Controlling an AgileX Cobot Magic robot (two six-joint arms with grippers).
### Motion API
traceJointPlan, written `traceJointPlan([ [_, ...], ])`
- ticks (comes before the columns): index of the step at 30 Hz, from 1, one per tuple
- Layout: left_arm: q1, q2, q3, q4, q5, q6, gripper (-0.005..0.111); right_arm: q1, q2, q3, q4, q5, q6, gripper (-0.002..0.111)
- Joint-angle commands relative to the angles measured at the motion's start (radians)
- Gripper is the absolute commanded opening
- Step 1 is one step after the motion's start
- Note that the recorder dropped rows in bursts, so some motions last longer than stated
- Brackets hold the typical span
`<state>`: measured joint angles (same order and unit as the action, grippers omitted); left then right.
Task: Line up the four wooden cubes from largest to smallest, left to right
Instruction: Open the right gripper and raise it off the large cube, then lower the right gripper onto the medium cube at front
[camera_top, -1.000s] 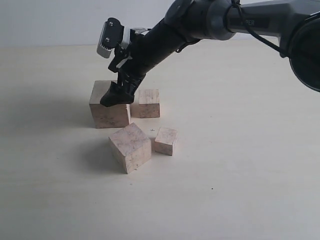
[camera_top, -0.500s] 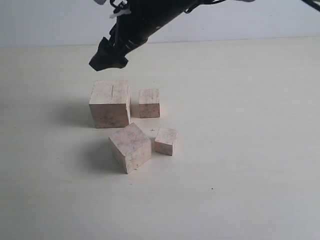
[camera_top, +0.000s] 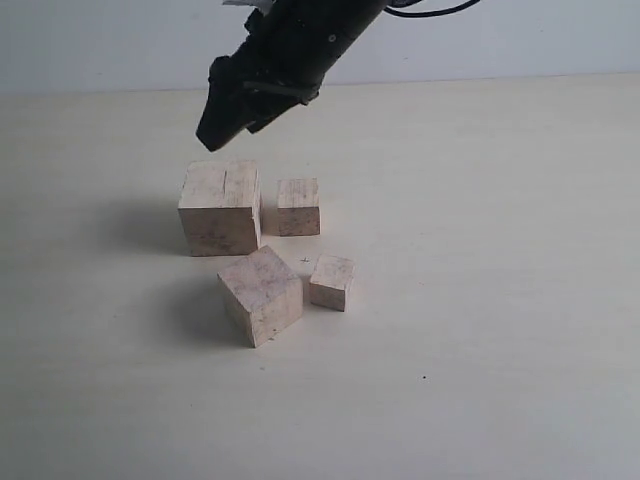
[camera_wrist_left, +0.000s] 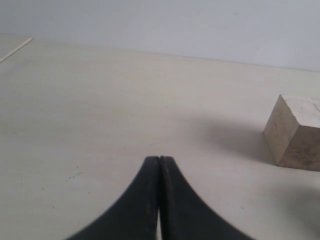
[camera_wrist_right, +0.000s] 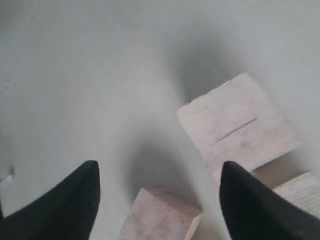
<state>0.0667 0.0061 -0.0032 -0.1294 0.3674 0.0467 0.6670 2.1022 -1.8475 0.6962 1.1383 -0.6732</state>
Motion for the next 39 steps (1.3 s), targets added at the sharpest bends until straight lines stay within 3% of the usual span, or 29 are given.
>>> traceJointPlan([
  [1, -0.006, -0.006, 0.003, 0.002, -0.011, 0.000, 0.000, 0.006, -0.011, -0.006, -0.019, 0.083, 0.133, 0.062],
  [5, -0.006, -0.006, 0.003, 0.002, -0.011, 0.000, 0.000, 0.047, -0.011, -0.004, -0.140, 0.083, 0.335, 0.072],
  [9, -0.006, -0.006, 0.003, 0.002, -0.011, 0.000, 0.000, 0.100, -0.011, -0.004, -0.276, 0.083, 0.388, 0.079],
  [15, -0.006, -0.006, 0.003, 0.002, -0.011, 0.000, 0.000, 0.176, -0.011, -0.004, -0.305, 0.083, 0.491, 0.079],
  [22, -0.006, -0.006, 0.003, 0.002, -0.011, 0.000, 0.000, 0.255, -0.003, 0.000, -0.571, 0.083, 0.716, 0.079],
  [30, -0.006, -0.006, 0.003, 0.002, -0.011, 0.000, 0.000, 0.258, 0.004, 0.125, -0.532, 0.083, 0.725, 0.079],
  [39, -0.006, -0.006, 0.003, 0.002, -0.011, 0.000, 0.000, 0.266, 0.065, 0.134, -0.492, 0.009, 0.649, 0.079],
])
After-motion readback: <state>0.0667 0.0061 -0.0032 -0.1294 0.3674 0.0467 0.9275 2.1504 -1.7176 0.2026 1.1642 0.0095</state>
